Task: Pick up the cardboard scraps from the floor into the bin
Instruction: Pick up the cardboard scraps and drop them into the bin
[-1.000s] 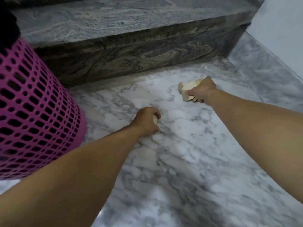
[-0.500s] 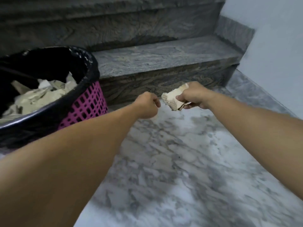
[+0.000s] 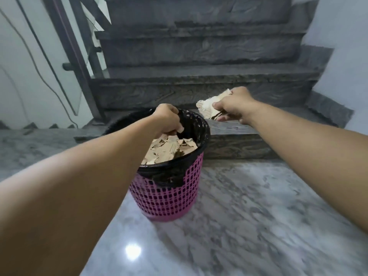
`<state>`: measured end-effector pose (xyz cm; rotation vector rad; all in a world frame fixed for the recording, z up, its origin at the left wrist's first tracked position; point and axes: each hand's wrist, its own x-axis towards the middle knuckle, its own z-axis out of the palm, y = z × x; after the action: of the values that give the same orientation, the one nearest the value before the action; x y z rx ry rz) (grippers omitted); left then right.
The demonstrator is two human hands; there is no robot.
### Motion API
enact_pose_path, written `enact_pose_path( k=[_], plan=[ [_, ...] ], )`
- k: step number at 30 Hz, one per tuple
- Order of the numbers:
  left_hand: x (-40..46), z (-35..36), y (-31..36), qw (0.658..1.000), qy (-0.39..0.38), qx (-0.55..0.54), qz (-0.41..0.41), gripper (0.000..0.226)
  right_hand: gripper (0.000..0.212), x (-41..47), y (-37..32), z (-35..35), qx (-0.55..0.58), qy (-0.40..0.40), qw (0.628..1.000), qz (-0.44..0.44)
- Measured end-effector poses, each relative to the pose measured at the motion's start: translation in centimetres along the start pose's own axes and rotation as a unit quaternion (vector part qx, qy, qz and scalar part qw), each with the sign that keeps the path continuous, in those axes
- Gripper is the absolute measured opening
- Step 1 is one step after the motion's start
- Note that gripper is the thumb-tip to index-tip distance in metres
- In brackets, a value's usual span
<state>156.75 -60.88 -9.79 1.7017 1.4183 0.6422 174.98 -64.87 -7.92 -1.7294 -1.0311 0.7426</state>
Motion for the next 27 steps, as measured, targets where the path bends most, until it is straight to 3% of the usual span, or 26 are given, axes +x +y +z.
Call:
enact_pose_path(
  k=[3,6,9,11,13,15,18,21,27],
  plan=[
    [0.7,-2.8,-3.2,0.995,-0.012,0.096,-0.034,0.067,0.041,-0.6,-0.7,4.5,-0.026,-0.053,0.998,-0.008],
    [2.0,-4.4,-6.1,0.946,-0.061,0.316,-0.049,0.105,0.043,-0.6,-0.3,8.1,-0.221,-0.083,0.971,-0.042],
    [4.3,-5.2,-8.8,0.906,-0.169,0.383,-0.069,0.126,0.076,0.9,-0.2,10.6,-0.376,-0.181,0.906,-0.064],
    [6.1,-5.0,-10.8,0.89,-0.219,0.392,-0.082,0.136,0.114,2.5,0.3,12.3,-0.459,-0.293,0.838,-0.034],
    [8.4,-4.4,-12.7,0.856,-0.239,0.452,-0.079,0.15,0.148,4.6,1.2,14.3,-0.529,-0.354,0.771,0.005],
    [8.8,-3.6,-14.1,0.832,-0.253,0.489,-0.07,0.158,0.163,5.3,2.8,15.5,-0.564,-0.373,0.736,0.027],
    [9.3,-2.9,-14.6,0.822,-0.262,0.501,-0.069,0.16,0.162,6.1,4.3,17.0,-0.608,-0.37,0.702,0.025],
    [9.6,-1.8,-15.4,0.818,-0.255,0.511,-0.073,0.159,0.154,5.8,5.5,18.1,-0.602,-0.381,0.7,0.053],
    [9.5,0.0,-17.1,0.832,-0.232,0.496,-0.087,0.133,0.104,5.2,7.4,18.1,-0.547,-0.426,0.718,0.07]
  ],
)
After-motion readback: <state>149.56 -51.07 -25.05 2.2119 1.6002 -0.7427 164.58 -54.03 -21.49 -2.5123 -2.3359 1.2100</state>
